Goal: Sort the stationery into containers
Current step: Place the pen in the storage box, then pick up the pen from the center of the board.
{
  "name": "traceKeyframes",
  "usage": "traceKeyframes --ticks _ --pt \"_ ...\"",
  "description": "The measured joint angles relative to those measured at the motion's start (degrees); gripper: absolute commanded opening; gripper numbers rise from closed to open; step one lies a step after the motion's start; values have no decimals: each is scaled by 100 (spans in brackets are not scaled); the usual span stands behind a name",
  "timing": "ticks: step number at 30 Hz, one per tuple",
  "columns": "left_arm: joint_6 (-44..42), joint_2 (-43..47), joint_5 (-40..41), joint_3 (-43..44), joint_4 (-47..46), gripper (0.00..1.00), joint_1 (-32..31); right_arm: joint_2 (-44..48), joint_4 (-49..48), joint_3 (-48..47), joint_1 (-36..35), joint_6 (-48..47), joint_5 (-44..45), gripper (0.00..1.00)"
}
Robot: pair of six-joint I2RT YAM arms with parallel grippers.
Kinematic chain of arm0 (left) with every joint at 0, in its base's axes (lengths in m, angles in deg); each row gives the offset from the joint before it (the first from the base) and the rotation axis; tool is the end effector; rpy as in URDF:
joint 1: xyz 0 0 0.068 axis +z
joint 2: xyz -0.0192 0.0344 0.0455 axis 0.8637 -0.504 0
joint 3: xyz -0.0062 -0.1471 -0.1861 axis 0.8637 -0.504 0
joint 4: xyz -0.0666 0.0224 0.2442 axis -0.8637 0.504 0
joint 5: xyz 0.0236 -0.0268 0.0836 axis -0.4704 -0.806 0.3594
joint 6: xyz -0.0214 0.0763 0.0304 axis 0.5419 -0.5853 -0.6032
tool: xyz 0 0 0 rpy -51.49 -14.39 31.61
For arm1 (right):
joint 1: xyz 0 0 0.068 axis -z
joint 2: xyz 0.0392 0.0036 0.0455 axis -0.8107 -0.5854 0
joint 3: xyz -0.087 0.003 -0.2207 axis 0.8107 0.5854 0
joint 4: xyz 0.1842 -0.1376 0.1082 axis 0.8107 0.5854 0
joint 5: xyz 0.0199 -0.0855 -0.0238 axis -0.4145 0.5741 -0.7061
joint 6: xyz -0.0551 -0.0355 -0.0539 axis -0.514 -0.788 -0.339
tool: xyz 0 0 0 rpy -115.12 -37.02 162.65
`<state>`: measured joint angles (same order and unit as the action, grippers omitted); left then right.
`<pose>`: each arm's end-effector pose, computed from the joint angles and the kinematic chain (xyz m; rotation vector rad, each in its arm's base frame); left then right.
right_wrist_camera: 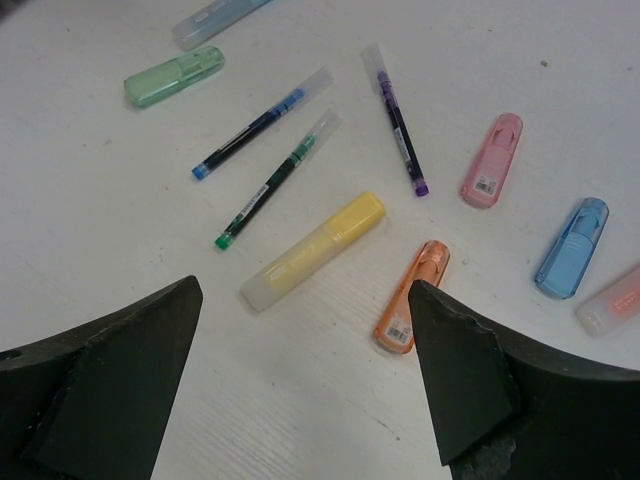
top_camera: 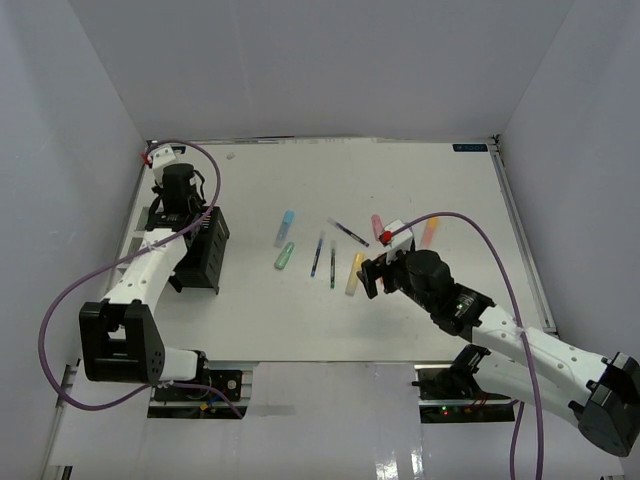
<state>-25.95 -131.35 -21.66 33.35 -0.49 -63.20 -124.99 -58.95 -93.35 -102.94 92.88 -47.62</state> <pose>0.3344 0.0150 0.2475 -0.5628 1.9358 0.2583 0.1800 0.1784 0.2161 -0.5571 1.8087 0.4124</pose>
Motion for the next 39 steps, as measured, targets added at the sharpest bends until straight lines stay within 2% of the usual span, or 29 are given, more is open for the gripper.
traceKeyframes --ticks 4,5,10,11,16,21,27,31,34,39 --pt "55 -168 -68 -46 17 40 2 -114 11 0 0 -57 -9 92" --pt "59 -175 -74 -61 20 47 4 -138 15 0 0 -59 -31 93" --pt "94 -188 -129 -63 44 64 4 -476 85 -31 0 -98 -155 99" --pt "101 -188 -149 -63 55 73 4 -577 118 -46 0 -127 -177 100" --pt "46 -94 -374 -26 284 97 4 -1047 289 -295 127 -275 -382 94" --pt "2 289 -1132 133 605 98 15 -1690 612 -1029 625 -592 -627 89" --pt "11 951 -2699 140 697 98 -28 -2787 887 -2072 1198 -935 -872 82" --pt "11 1152 -3512 -70 664 98 -291 -3598 1095 -2758 1425 -1161 -977 79" --pt "11 1156 -3873 -369 636 98 -463 -4138 1386 -3235 1493 -1296 -1019 76" --pt "61 1161 -4019 -730 754 98 -492 -5021 1663 -3991 1537 -1438 -1064 73"
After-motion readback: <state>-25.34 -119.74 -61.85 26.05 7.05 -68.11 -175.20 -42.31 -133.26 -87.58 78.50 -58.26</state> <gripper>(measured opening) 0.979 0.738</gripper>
